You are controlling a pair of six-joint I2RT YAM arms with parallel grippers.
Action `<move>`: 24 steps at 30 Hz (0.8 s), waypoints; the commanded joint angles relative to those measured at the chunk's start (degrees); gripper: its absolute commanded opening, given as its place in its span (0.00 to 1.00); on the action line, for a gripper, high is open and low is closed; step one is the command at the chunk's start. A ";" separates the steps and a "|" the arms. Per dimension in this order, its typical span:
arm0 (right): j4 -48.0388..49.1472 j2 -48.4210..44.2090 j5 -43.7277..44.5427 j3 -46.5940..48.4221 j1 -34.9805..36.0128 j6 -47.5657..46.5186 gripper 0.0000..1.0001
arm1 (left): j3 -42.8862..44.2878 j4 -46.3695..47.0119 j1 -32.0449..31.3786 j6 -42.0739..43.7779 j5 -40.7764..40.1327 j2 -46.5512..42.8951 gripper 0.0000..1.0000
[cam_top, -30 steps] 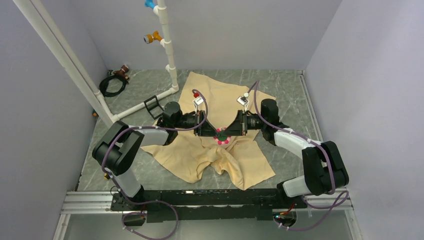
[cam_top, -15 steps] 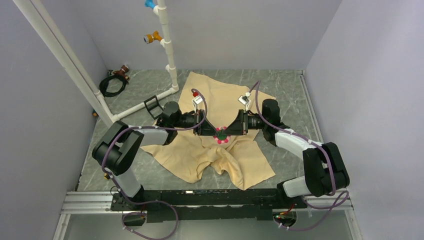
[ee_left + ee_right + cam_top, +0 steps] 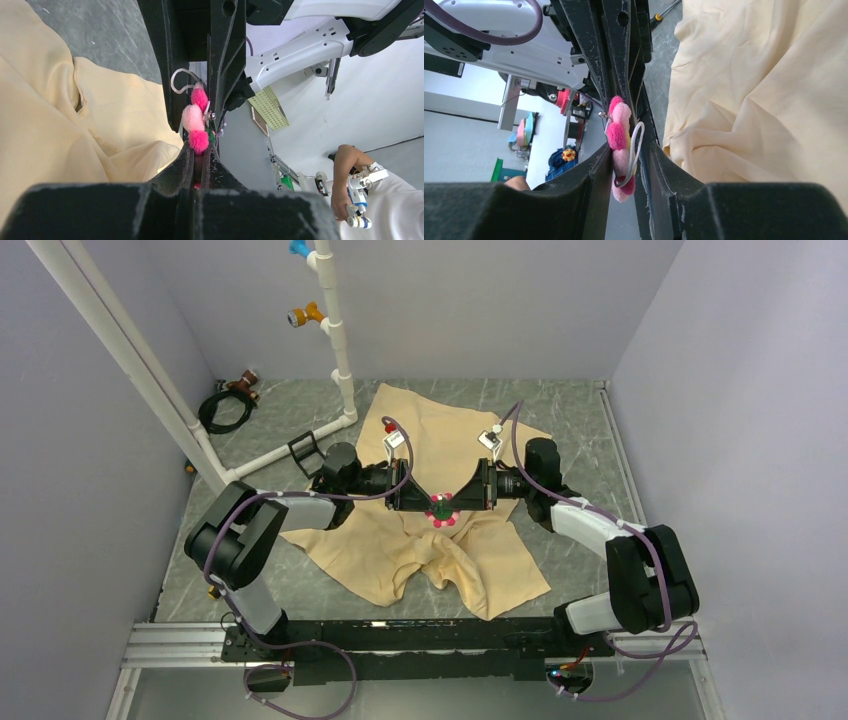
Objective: Remove the brooch from the garment
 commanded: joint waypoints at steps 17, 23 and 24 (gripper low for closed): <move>-10.46 -1.97 5.32 6.24 3.84 -9.15 0.65 | 1.60 -6.51 -0.42 7.43 1.82 -2.46 0.00; -13.13 -0.94 7.05 6.82 4.25 -11.07 0.58 | 1.47 -9.05 -0.60 9.20 1.46 -3.73 0.00; -13.94 -0.74 7.47 6.99 4.25 -11.83 0.56 | 1.33 -8.56 -0.57 8.80 1.59 -3.71 0.00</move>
